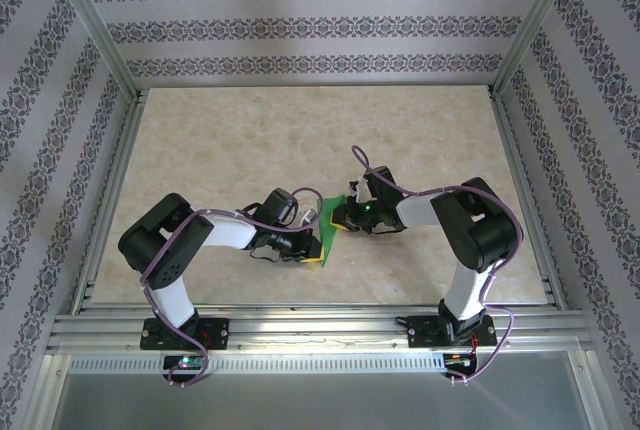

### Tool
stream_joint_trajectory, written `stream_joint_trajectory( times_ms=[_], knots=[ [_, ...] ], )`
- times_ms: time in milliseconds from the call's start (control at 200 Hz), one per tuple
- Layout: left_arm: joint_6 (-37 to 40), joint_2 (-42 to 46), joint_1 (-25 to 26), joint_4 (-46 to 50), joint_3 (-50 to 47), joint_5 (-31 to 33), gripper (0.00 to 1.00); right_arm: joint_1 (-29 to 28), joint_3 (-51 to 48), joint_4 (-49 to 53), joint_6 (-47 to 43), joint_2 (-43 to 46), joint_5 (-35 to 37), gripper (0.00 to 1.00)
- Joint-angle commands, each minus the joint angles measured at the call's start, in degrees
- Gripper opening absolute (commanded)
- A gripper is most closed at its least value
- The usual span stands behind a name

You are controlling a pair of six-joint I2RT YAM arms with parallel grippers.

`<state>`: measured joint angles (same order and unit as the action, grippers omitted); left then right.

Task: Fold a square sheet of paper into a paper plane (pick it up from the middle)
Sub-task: Fold the wing for the fifth time at the center of the table.

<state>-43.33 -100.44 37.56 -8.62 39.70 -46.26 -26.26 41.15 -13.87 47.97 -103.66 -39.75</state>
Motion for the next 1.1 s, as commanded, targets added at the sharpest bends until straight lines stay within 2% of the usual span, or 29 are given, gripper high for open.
stream_joint_trajectory(
  times_ms=[0,110,180,290,495,764,1094],
  knots=[
    [2.49,0.54,1.46,7.99,0.52,0.94,0.08,-1.42,-1.16,5.43,-1.34,-3.31,7.28,0.06],
    [2.82,2.98,1.64,9.44,0.54,3.36,0.08,-1.49,-0.98,5.62,-1.33,-3.45,7.39,0.06],
    [3.12,5.01,1.64,10.61,0.75,4.2,0.13,-1.6,-0.81,5.78,-1.33,-3.5,7.4,0.06],
    [3.13,8.7,1.59,10.94,1.16,4.44,0.14,-1.6,-0.67,6.13,-1.47,-3.56,7.49,0.06],
    [3.17,16.22,1.55,12.69,2.78,10.73,0.14,-1.64,-0.54,6.5,-1.56,-3.48,7.67,0.06],
    [-0.57,5.6,1.59,5.0,10.26,2.67,0.04,-1.78,-0.28,6.44,-1.39,-3.83,7.59,0.06],
    [-0.3,-1.97,2.51,3.88,13.24,1.26,0.03,-1.78,-0.28,6.81,-1.45,-3.84,7.69,0.05]
  ],
)
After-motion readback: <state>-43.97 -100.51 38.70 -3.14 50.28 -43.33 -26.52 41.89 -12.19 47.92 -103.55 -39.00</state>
